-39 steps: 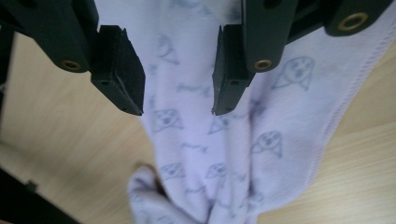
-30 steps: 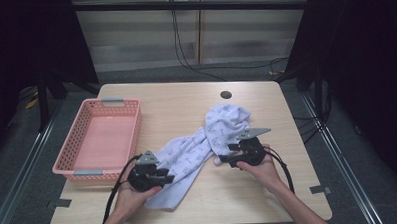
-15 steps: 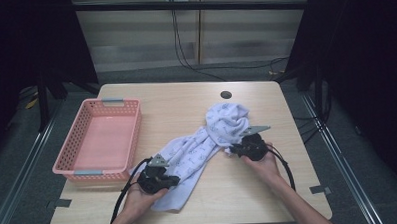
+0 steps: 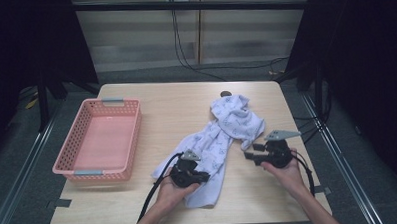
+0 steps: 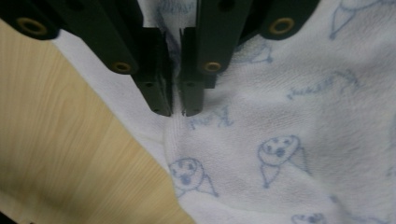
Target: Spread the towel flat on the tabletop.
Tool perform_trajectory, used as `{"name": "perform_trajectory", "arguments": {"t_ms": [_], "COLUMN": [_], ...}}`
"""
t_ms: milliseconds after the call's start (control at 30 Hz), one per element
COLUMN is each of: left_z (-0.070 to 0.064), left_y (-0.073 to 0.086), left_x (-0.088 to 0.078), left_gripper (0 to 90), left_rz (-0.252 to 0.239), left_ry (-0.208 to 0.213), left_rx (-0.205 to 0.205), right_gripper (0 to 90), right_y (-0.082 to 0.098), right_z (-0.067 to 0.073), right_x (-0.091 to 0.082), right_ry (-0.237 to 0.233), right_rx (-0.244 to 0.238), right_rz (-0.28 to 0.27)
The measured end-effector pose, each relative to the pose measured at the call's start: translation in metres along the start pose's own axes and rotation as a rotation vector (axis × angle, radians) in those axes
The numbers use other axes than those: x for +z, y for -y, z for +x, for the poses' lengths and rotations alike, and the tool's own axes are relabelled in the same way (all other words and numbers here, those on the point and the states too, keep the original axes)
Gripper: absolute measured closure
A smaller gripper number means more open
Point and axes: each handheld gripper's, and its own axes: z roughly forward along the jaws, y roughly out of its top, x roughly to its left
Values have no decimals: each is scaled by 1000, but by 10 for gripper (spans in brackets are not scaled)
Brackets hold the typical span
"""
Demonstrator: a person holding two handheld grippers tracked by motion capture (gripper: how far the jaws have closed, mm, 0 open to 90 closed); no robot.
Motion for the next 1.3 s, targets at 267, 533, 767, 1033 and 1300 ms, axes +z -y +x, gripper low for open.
{"name": "perform_trajectory", "arguments": {"t_ms": [267, 533, 767, 1033, 1300], "left_z": [4, 20, 27, 15, 6], "left_y": [1, 38, 50, 49, 64], "left_x": [-60, -99, -84, -71, -81], "left_gripper": [635, 573, 599, 598, 606], "left_rz": [-117, -108, 5, 72, 58], "left_ry": [24, -106, -160, -136, -62], "left_rx": [-28, -21, -20, 25, 12], "right_gripper": [445, 580, 860, 860, 819], "right_y": [11, 17, 6, -31, -49], "right_z": [62, 82, 53, 16, 53], "right_x": [30, 49, 21, -20, 30], "right_ry": [-195, -164, -153, -43, -159], "right_rx": [-140, -286, -164, -131, -211], "right_rz": [87, 115, 77, -32, 31]}}
